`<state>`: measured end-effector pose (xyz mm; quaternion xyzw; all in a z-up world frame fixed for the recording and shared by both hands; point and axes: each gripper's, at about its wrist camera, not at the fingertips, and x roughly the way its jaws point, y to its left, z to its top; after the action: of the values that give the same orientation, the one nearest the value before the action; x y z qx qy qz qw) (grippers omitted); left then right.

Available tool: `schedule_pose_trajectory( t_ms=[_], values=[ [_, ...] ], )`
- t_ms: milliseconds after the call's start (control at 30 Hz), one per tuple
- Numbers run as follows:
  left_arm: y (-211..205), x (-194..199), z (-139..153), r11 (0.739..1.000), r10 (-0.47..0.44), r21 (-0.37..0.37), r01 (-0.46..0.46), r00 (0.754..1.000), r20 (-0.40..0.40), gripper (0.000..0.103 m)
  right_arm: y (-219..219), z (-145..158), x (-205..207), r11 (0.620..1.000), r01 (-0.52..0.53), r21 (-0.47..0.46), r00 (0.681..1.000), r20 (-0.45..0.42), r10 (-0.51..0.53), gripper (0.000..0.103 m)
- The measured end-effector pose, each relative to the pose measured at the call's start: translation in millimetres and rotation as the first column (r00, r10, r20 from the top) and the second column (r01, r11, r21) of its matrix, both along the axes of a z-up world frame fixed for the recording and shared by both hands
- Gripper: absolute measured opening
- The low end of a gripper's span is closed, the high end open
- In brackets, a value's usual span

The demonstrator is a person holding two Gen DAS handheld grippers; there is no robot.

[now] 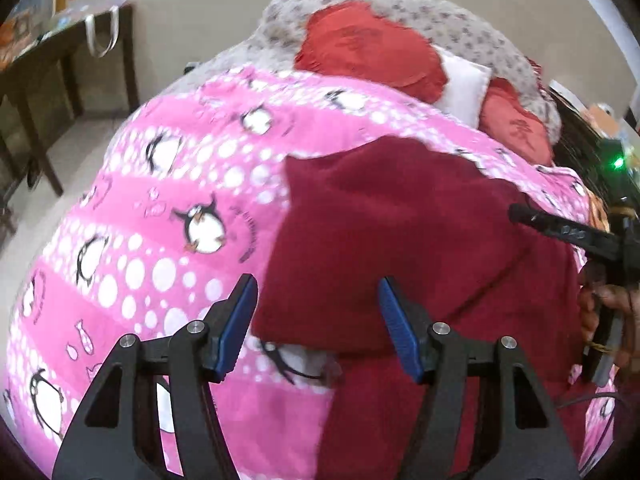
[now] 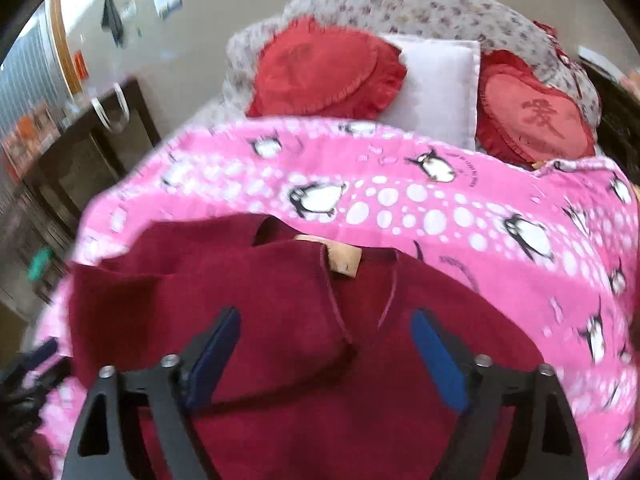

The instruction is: Fold small clothes

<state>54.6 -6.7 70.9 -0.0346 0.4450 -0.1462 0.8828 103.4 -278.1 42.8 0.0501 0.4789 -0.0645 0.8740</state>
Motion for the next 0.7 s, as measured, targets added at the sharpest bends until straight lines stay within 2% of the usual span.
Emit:
schedule_pose_trajectory(
  t_ms=[67,100,133,267,400,500,567,667,700],
  values=[
    [2,4,-7,1.000,0.014,-0.003,-0.014,1.000,-0.025,0.063,1,-7,6,1.000,-0.015,-0.009,1.000,-0.004,0.015,0.021],
    [3,5,-10,1.000,0.017,-0.005,-0.017,0.999,-0.033,0.063,2,-4,5,1.000,-0.022,-0.017,1.000,0.010,0.022,0.018],
    [1,4,-11,1.000,0.018,-0.004,-0.018,0.999,-0.033,0.063,4,2,0,0.999,-0.034,-0.009,0.999,0.025,0.034,0.005],
    [0,-3,-5,1.000,0.018,-0.009,-0.018,1.000,-0.010,0.063,-14,36,-43,0.995,-0.028,0.098,0.994,0.105,0.018,0.005],
    [-7,-5,-3,1.000,0.005,-0.015,-0.005,1.000,0.001,0.063,-47,57,-99,0.994,0.056,0.094,0.988,0.137,-0.069,0.005],
    [-20,-3,-9,1.000,-0.016,0.000,0.016,1.000,-0.016,0.063,-73,50,-128,0.988,0.144,0.058,0.985,0.088,-0.149,0.005],
    [-32,-2,-16,0.999,-0.033,0.019,0.033,0.999,-0.023,0.063,-89,34,-135,0.979,0.200,0.029,0.979,0.030,-0.200,0.005],
    [-45,4,-30,0.997,-0.028,0.073,0.032,0.998,-0.059,0.063,-96,7,-131,0.980,0.199,0.017,0.977,-0.079,-0.197,0.005],
    [-45,6,-32,0.997,-0.024,0.076,0.029,0.997,-0.068,0.063,-94,3,-128,0.984,0.179,-0.004,0.978,-0.106,-0.178,0.011]
  ],
)
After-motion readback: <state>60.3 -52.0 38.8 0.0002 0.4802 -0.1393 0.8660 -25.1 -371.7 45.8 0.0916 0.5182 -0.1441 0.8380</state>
